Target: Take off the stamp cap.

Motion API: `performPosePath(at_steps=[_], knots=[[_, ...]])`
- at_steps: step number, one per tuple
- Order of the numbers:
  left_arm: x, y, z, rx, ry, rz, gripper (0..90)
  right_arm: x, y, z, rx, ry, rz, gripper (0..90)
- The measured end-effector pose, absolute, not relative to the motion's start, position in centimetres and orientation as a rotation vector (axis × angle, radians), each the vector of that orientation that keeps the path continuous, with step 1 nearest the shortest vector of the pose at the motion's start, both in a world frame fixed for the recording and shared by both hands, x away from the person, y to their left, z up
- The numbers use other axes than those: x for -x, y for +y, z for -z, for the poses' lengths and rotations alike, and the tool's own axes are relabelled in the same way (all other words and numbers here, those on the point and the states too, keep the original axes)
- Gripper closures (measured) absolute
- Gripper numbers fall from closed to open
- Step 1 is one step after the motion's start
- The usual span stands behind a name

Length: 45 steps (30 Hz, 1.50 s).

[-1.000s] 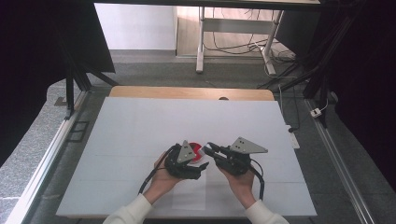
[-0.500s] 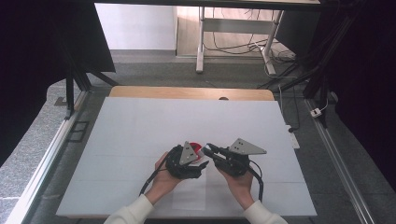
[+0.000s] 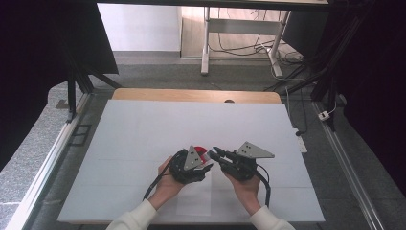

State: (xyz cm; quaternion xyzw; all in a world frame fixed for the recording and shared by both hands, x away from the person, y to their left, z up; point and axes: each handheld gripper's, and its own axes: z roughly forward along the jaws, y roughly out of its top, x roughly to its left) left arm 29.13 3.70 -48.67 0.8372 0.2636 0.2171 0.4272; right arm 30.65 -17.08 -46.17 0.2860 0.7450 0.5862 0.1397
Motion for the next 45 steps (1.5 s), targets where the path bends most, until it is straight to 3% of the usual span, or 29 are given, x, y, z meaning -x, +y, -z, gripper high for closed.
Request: performPosePath(at_steps=[19, 45], knots=[[-28.99, 3.69, 48.65, -2.114, 0.631, -0.617, 62.1, -30.70, -17.20, 46.24, -0.856, 2.150, -1.725, 75.3], [-28.91, 3.46, 48.87, -2.139, 0.616, -0.658, 65.1, -30.60, -17.07, 46.60, -0.881, 2.138, -1.734, 75.3]])
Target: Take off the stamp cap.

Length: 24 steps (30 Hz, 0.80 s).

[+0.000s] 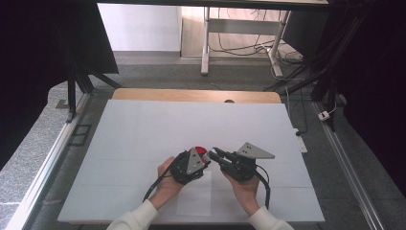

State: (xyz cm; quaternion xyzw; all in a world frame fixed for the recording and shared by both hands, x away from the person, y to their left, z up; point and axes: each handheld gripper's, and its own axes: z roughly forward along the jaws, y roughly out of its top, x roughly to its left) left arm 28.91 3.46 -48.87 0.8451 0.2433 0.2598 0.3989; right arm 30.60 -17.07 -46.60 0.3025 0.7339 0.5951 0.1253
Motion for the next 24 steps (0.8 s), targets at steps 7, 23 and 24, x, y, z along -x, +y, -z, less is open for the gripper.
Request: performPosePath(at_steps=[7, 23, 24], knots=[[-28.95, 3.55, 48.92, -2.152, 0.611, -0.640, 65.6, -30.48, -16.92, 46.61, -0.875, 2.143, -1.714, 75.3], [-28.81, 3.63, 49.02, -2.145, 0.607, -0.634, 65.9, -30.26, -16.86, 46.53, -0.861, 2.139, -1.697, 75.3], [-28.77, 3.61, 49.03, -2.143, 0.605, -0.641, 65.9, -30.28, -16.88, 46.49, -0.856, 2.140, -1.697, 75.3]])
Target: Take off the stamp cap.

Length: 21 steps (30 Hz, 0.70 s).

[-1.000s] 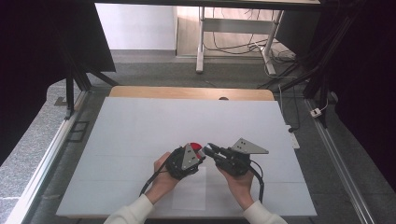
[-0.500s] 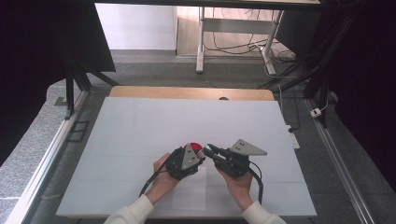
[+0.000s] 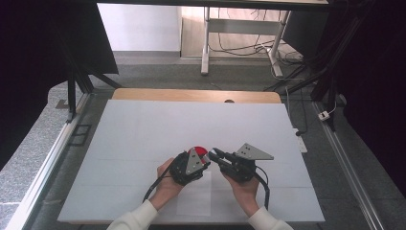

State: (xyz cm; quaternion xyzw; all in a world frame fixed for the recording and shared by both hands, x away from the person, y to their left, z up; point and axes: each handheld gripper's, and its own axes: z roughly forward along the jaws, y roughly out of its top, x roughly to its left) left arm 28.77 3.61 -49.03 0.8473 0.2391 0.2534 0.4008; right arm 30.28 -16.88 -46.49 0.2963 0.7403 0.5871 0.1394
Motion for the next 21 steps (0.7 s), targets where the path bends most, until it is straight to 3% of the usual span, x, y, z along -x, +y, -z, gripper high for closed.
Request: performPosePath(at_steps=[6, 21], knots=[[-28.65, 3.35, 49.16, -2.168, 0.586, -0.680, 66.2, -30.40, -16.92, 46.49, -0.853, 2.154, -1.687, 75.3], [-28.93, 3.69, 49.32, -2.137, 0.615, -0.616, 66.0, -30.29, -16.83, 46.60, -0.859, 2.143, -1.684, 75.3]])
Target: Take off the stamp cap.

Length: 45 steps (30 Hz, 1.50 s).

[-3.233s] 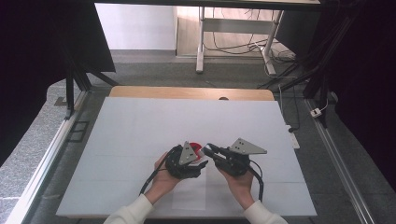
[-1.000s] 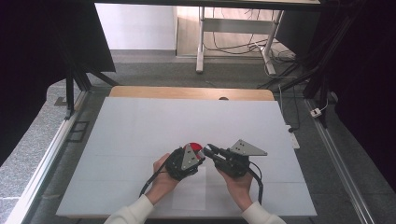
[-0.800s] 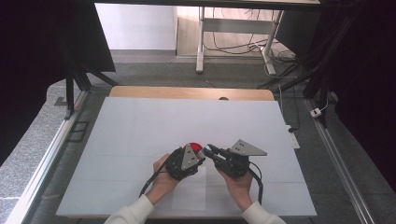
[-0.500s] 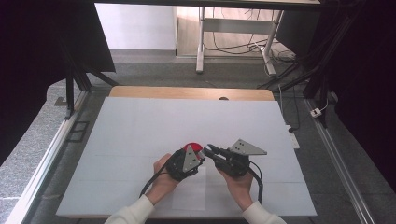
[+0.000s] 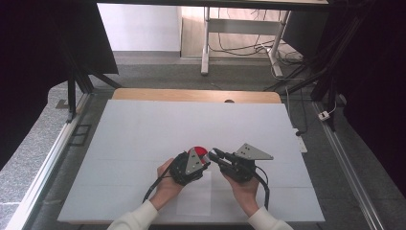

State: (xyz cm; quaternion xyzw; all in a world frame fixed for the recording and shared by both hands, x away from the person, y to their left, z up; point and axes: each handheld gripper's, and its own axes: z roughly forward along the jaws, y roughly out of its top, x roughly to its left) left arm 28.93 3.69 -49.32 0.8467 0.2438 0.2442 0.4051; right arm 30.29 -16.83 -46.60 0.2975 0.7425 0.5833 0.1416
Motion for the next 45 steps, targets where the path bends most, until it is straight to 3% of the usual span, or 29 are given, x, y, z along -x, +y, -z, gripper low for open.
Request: performPosePath(at_steps=[16, 29, 45], knots=[[-28.64, 3.41, 49.40, -2.175, 0.575, -0.717, 66.2, -30.37, -16.76, 46.62, -0.852, 2.160, -1.670, 75.4], [-28.95, 3.86, 49.37, -2.128, 0.617, -0.612, 66.1, -30.11, -16.76, 46.55, -0.861, 2.135, -1.679, 75.3], [-28.53, 3.49, 49.52, -2.171, 0.570, -0.720, 66.4, -30.47, -16.91, 46.42, -0.890, 2.178, -1.673, 75.5]])
